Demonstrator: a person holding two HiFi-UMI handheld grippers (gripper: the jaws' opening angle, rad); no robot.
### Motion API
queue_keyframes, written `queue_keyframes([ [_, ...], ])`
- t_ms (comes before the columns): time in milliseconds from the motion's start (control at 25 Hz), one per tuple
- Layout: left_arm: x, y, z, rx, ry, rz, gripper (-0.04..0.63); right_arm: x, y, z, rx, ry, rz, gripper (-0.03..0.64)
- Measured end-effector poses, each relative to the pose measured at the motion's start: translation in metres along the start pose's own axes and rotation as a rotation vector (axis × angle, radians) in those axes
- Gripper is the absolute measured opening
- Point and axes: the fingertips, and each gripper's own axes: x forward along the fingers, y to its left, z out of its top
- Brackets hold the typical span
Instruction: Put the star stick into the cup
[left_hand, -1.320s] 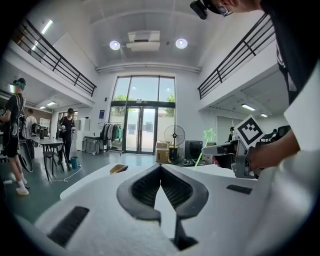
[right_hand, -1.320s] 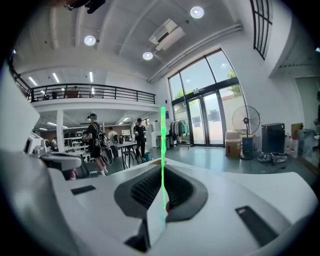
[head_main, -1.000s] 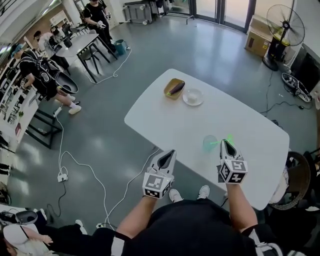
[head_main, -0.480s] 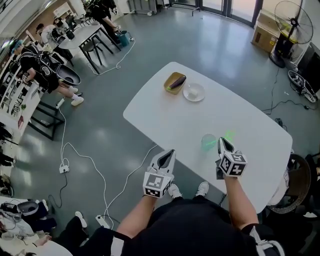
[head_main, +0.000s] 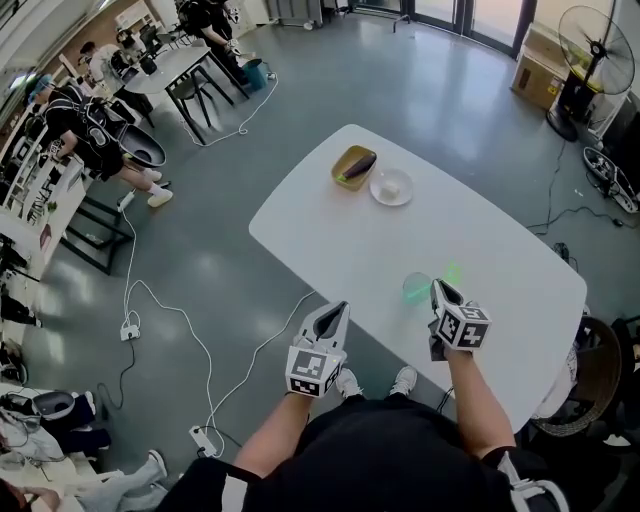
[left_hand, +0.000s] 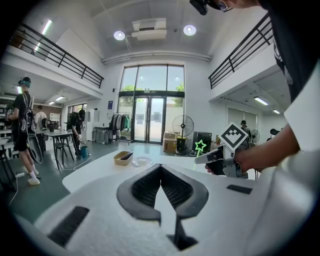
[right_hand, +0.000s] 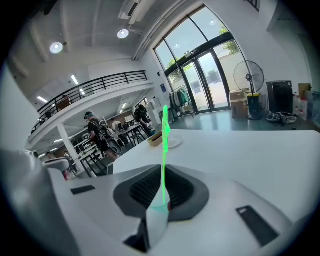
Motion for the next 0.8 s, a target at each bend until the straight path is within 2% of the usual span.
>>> queue_keyframes([
  [200,0.000,-0.005,-0.005,-0.008,0.010,0.002,0.000,0.000,-0.009,-0.004,0.000,0.010,-0.011,0.096],
  [600,0.003,-0.008,-0.005,0.007,0.018,-0.006,0.000,0.001,-0.028,-0.019,-0.003,0.035,-0.064,0.117],
  [800,0.006,-0.012,-0.007,0.011,0.018,-0.012,0.000,-0.006,-0.027,-0.025,-0.042,0.046,-0.057,0.121],
])
